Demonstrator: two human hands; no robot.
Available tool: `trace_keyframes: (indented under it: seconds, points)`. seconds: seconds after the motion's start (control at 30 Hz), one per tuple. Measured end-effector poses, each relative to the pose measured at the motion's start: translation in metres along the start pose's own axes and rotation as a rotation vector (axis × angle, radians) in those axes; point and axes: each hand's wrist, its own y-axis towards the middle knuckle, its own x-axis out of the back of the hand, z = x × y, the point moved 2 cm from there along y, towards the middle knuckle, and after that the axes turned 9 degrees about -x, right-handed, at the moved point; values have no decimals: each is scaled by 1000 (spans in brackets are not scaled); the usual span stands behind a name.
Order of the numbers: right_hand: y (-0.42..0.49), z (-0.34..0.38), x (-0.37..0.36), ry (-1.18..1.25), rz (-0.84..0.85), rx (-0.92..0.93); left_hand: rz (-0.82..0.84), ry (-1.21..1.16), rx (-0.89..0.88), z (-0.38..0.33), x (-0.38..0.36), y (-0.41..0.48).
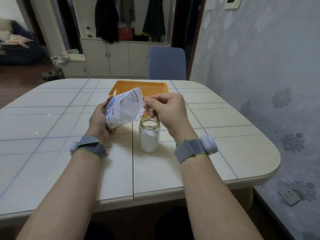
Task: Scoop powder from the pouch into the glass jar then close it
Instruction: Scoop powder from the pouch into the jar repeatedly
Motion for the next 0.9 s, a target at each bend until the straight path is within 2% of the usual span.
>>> trace_keyframes:
  seconds: [0.27, 0.4, 0.5, 0.67, 0.9]
  points:
    - [16, 12, -56, -760, 83, 224, 13, -7, 12, 3, -1, 1]
    - [14, 20, -56, -923, 141, 265, 0, -42, 35, 2, 1, 1]
    - [15, 21, -57, -926, 199, 239, 0, -48, 48, 2, 0, 2]
    - [24, 18, -57, -793, 260, 107, 21, -23, 34, 2, 0, 4]
    - [28, 15, -44, -481, 142, -121, -1, -14, 27, 1, 0, 3]
